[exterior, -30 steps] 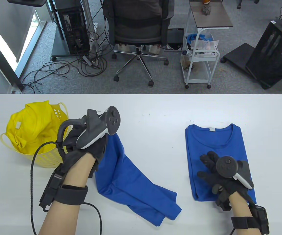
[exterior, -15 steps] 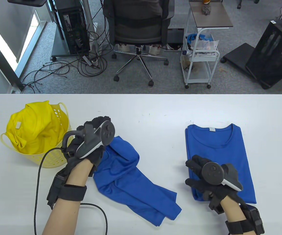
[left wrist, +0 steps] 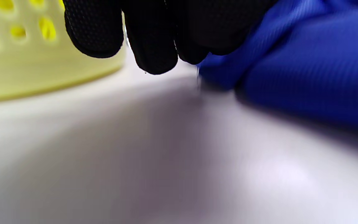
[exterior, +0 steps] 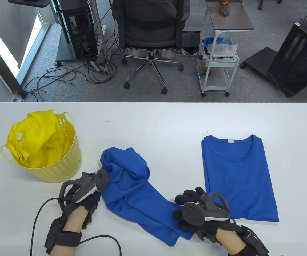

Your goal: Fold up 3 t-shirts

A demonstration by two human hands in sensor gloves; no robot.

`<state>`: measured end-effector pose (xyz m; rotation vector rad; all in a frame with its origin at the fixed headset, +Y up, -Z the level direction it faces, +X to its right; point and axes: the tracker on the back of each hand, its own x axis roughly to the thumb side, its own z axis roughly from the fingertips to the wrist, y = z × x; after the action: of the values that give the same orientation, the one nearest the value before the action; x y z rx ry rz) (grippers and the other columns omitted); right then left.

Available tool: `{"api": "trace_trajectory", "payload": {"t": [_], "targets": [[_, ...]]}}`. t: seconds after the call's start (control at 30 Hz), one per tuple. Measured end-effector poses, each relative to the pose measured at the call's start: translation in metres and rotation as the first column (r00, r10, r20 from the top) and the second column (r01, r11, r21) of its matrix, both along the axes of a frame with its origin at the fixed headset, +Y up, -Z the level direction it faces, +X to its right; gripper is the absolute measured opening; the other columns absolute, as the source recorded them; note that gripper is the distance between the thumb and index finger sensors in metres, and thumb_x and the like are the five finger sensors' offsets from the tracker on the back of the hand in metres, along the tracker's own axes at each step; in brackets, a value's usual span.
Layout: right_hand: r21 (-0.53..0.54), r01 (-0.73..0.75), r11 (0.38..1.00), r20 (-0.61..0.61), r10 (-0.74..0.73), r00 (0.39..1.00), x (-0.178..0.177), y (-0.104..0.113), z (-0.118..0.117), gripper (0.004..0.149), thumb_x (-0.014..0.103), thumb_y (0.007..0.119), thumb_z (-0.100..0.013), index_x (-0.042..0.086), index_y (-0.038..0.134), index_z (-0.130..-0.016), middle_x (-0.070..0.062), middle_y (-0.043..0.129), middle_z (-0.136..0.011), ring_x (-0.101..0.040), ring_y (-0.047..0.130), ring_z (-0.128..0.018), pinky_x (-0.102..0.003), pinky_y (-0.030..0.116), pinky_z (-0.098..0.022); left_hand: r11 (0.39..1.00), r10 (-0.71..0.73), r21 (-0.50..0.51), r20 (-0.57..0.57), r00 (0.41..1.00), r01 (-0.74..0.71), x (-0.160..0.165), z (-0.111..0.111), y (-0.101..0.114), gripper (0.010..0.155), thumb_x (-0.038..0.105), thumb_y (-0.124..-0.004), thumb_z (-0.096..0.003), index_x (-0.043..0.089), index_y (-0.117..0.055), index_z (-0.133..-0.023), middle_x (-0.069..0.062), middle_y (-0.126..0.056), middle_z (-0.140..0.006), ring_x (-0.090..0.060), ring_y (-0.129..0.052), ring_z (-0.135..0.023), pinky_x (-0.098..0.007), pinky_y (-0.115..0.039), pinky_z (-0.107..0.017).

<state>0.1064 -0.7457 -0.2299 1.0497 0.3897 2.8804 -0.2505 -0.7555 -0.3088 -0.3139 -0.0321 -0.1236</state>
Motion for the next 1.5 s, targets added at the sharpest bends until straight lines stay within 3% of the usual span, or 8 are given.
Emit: {"api": "trace_trajectory", "payload": {"t": [0.1, 0.17, 0.53, 0.73, 0.9, 1.27, 1.43, 1.5], "targets": [[-0.089, -0.106, 0.990, -0.014, 0.105, 0.994, -0.006, -0.018, 0.000, 0.064, 0.061, 0.078, -0.033, 0.029, 0.070, -0.088, -0.009, 0.048, -0.109, -0.048, 0.048, -0.101, -0.078, 0.032, -0.070, 0.998, -0.045, -0.031, 0.004, 0.999, 0.045, -0.003, 0.001, -0.007, 0.056, 0.032, -0.076, -0.0461, 0.039, -0.058, -0.098, 0.008, -0.067, -0.105, -0.021, -0.074, -0.092, -0.049, -0.069, -0.069], [-0.013, -0.119, 0.993, -0.017, 0.119, 0.993, -0.010, -0.017, 0.002, 0.070, 0.064, 0.080, -0.028, 0.031, 0.068, -0.089, -0.008, 0.049, -0.109, -0.048, 0.049, -0.102, -0.078, 0.031, -0.070, 0.997, -0.071, 0.004, 0.004, 0.997, 0.071, -0.001, 0.000, -0.009, 0.058, 0.044, -0.078, -0.0431, 0.040, -0.059, -0.098, 0.009, -0.068, -0.103, -0.021, -0.076, -0.091, -0.048, -0.070, -0.068], [0.212, -0.288, 0.934, -0.022, 0.300, 0.954, -0.027, -0.007, 0.013, 0.049, 0.046, 0.086, -0.036, 0.030, 0.076, -0.080, -0.001, 0.059, -0.104, -0.039, 0.064, -0.099, -0.073, 0.042, -0.072, 0.973, -0.095, 0.212, -0.003, 0.996, 0.093, 0.000, 0.000, -0.001, 0.040, 0.043, -0.078, -0.0392, 0.042, -0.077, -0.079, 0.011, -0.087, -0.083, -0.016, -0.089, -0.077, -0.044, -0.078, -0.060], [0.318, -0.132, 0.939, 0.271, 0.044, 0.962, 0.055, 0.059, -0.010, 0.049, 0.046, 0.088, -0.035, 0.029, 0.077, -0.080, 0.002, 0.064, -0.102, -0.037, 0.066, -0.099, -0.073, 0.042, -0.073, 0.884, 0.123, 0.457, -0.017, 0.992, -0.102, -0.024, 0.017, 0.049, 0.043, 0.041, -0.067, -0.0428, 0.038, -0.071, -0.086, 0.008, -0.080, -0.089, -0.018, -0.085, -0.080, -0.044, -0.077, -0.060], [0.391, -0.089, 0.916, 0.512, -0.137, 0.848, 0.135, 0.083, -0.021, 0.049, 0.046, 0.089, -0.036, 0.029, 0.078, -0.081, 0.001, 0.064, -0.102, -0.038, 0.064, -0.100, -0.075, 0.040, -0.073, 0.784, 0.262, 0.583, 0.004, 0.965, -0.215, -0.044, 0.030, 0.070, 0.043, 0.042, -0.062, -0.0436, 0.035, -0.070, -0.086, 0.006, -0.078, -0.089, -0.019, -0.084, -0.081, -0.044, -0.077, -0.060], [0.227, -0.207, 0.952, 0.790, -0.055, 0.610, 0.192, 0.027, -0.054, 0.049, 0.046, 0.087, -0.038, 0.029, 0.076, -0.083, 0.001, 0.062, -0.103, -0.041, 0.062, -0.100, -0.076, 0.039, -0.072, 0.939, 0.096, 0.342, -0.120, 0.988, -0.050, -0.046, 0.005, 0.022, 0.043, 0.044, -0.070, -0.0430, 0.037, -0.074, -0.085, 0.007, -0.083, -0.088, -0.019, -0.088, -0.078, -0.044, -0.079, -0.058], [0.260, -0.241, 0.935, 0.818, -0.080, 0.570, 0.193, 0.030, -0.054, 0.051, 0.041, 0.084, -0.041, 0.028, 0.071, -0.088, -0.003, 0.057, -0.106, -0.042, 0.061, -0.099, -0.075, 0.040, -0.071, 0.941, 0.105, 0.335, -0.126, 0.986, -0.058, -0.045, 0.003, 0.020, 0.048, 0.045, -0.072, -0.0430, 0.036, -0.071, -0.090, 0.006, -0.080, -0.092, -0.019, -0.087, -0.079, -0.043, -0.079, -0.058], [0.302, -0.206, 0.931, 0.772, -0.112, 0.625, 0.187, 0.038, -0.048, 0.060, 0.042, 0.083, -0.041, 0.027, 0.060, -0.095, -0.005, 0.049, -0.108, -0.043, 0.057, -0.100, -0.075, 0.039, -0.071, 0.946, 0.118, 0.316, -0.129, 0.985, -0.072, -0.045, 0.006, 0.028, 0.054, 0.040, -0.074, -0.0440, 0.036, -0.062, -0.096, 0.005, -0.072, -0.098, -0.019, -0.084, -0.083, -0.044, -0.077, -0.060]]}}
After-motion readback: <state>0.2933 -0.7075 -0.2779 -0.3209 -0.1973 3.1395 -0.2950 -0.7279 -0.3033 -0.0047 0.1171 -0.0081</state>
